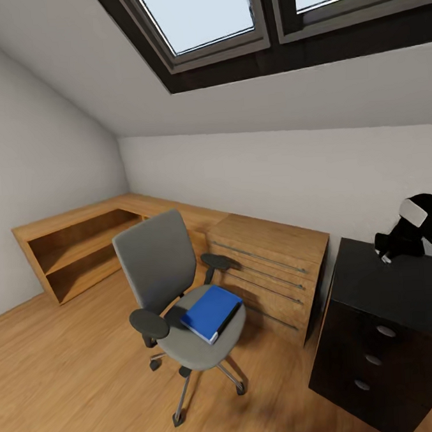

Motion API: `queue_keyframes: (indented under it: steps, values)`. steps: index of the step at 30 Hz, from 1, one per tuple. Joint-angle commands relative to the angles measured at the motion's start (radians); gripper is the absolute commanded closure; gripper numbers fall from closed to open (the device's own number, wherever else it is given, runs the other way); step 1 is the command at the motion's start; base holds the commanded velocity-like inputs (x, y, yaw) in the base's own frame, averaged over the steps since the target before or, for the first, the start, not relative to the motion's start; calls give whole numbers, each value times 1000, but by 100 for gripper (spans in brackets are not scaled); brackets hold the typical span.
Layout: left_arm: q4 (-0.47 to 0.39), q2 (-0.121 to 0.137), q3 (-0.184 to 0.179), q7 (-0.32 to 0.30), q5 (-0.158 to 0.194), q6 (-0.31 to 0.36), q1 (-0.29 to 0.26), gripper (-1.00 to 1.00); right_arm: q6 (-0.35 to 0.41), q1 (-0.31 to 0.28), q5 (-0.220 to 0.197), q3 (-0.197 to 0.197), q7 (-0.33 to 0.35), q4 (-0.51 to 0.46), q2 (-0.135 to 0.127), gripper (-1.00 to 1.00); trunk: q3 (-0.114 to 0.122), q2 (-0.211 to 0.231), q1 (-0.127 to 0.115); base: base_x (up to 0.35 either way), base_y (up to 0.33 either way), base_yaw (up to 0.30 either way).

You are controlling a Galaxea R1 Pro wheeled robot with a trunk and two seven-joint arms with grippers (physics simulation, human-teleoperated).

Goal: In the bedroom, organize the workspace by keeping the computer under the desk, ensuring the monitor is on the desk, placing the keyboard on the desk next to the monitor, placing the mouse on the desk next to the keyboard, moving the folder from the swivel chair onto the desk next to the mouse, stacking the notebook on top of the folder with the pen on top of the notebook, and positioning the swivel chair next to the desk.

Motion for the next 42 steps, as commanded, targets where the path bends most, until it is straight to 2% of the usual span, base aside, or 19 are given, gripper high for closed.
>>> queue_keyframes:
  steps: [1, 4, 5, 8, 11, 14, 16, 17, 19, 21, 24, 29, 33, 36, 39, 40, 42]
  values:
    - [-1, 1, -16, 9, 10, -9, -1, -100, 2, 2, -4, 3, -4, 2, -1, 100, -1, -1, 0, 0, 0, 0]
    - [-1, 2, -41, 9, 9, -20, -1, -100, -2, 29, 16, 8, 2, 4, 0, 100, -1, -1, 0, 96, -95, 0]
    - [-1, 2, -45, 8, 9, -21, -1, -100, -38, 66, 19, 10, 6, 1, 2, 100, -1, -1, 0, 68, -64, 0]
    - [-2, 1, -47, 9, 10, -22, -1, -100, -97, 117, 26, 12, 83, -2, 3, 100, -1, -1, 0, 73, -20, 0]
    - [-3, 1, -50, 8, 10, -22, -1, -100, -139, 144, 82, 30, 169, 0, 2, 100, -1, -1, 0, 269, -2, 0]
    - [-3, 1, -51, 8, 10, -23, -1, -100, -147, 148, 115, 34, 234, 3, 1, 100, -1, -1, 0, 302, -1, 0]
    - [-4, 1, -52, 8, 10, -23, -1, -100, -150, 150, 156, 35, 313, 4, 0, 100, -1, -1, 0, 276, 0, 0]
    - [-4, 1, -52, 8, 10, -23, -1, -100, -151, 150, 168, 35, 331, 5, 0, 100, -1, -1, 0, 213, 0, 0]
    - [-6, 1, -52, 8, 10, -23, -1, -100, -152, 151, 221, 36, 385, 7, 0, 100, -1, -1, 0, 112, 0, 0]
    - [-10, 2, -52, 8, 10, -24, -1, -100, -153, 151, 261, 36, 418, 8, 0, 100, -1, -1, 0, 46, 0, 0]
    - [-33, 2, -51, 8, 12, -35, -1, -100, -179, 166, 288, 36, 441, 10, -1, 100, -1, -1, 0, 14, 0, 0]
    - [-51, 3, -47, 10, 17, -47, -1, -100, -215, 189, 280, 32, 432, 37, 2, 100, -1, -1, 0, 1, 0, 0]
    - [-50, 8, -27, 12, 20, -50, -1, -100, -253, 191, 239, 31, 425, 45, 28, 100, -1, -1, 0, 0, 0, 0]
    - [-46, 10, 10, 11, 20, -50, -1, -100, -267, 193, 216, 29, 413, 48, 30, 100, -1, -1, 0, 0, 0, 0]
    - [-44, 25, 47, 11, 21, -50, -1, -100, -310, 209, 212, 29, 407, 61, 31, 100, -1, -1, 0, 0, 0, 0]
    - [-44, 33, 66, 11, 22, -50, -1, -100, -331, 235, 211, 30, 395, 62, 34, 100, -1, -1, 0, 0, 0, 0]
    - [-43, 38, 92, 11, 23, -50, -1, -100, -372, 264, 209, 30, 328, 64, 50, 100, -1, -1, 0, 0, 0, 0]
